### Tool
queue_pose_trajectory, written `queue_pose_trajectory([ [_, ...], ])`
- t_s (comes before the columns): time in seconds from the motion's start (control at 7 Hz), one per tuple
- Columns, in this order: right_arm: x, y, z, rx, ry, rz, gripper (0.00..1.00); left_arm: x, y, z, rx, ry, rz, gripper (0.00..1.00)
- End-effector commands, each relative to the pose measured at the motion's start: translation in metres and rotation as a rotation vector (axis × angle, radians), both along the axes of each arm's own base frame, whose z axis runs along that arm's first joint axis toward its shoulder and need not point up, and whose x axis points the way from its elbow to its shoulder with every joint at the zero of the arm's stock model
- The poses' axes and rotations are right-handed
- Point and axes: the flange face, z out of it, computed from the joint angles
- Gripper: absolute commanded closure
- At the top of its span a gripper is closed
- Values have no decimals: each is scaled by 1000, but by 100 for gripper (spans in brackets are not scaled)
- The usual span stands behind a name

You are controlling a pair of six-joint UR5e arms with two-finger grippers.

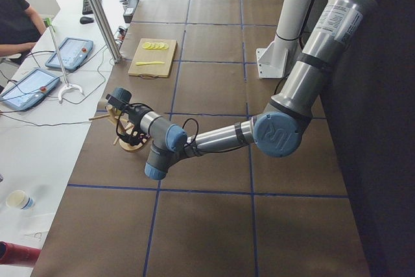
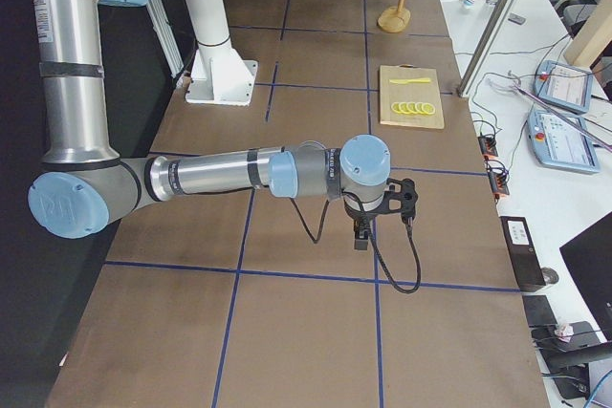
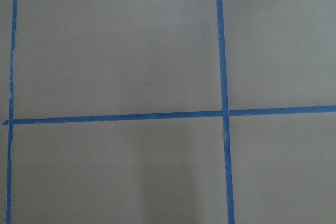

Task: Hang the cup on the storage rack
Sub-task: 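Open the left gripper and pull it away from the hanging mug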

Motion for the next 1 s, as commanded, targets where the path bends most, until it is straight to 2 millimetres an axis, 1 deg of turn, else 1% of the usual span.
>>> queue_pose_trajectory([
  [0.0,0,0,0,2,5,0,0,-64,16,-9,83,-213,-29,0],
  [0.14,3,-1,-1,9,49,5,0,-96,14,-26,116,-389,-40,0],
  [0.29,6,-1,-5,20,88,10,0,-113,12,-39,162,-535,-73,0],
  [0.43,7,-1,-4,20,100,12,0,-119,15,-26,213,-712,-121,0],
  [0.57,7,0,-3,16,109,14,0,-120,16,-10,264,-926,-149,0],
  [0.71,8,0,-2,16,117,15,0,-120,12,4,302,-1112,-150,0],
  [0.86,8,0,-2,16,117,15,0,-121,6,12,335,-1270,-137,0],
])
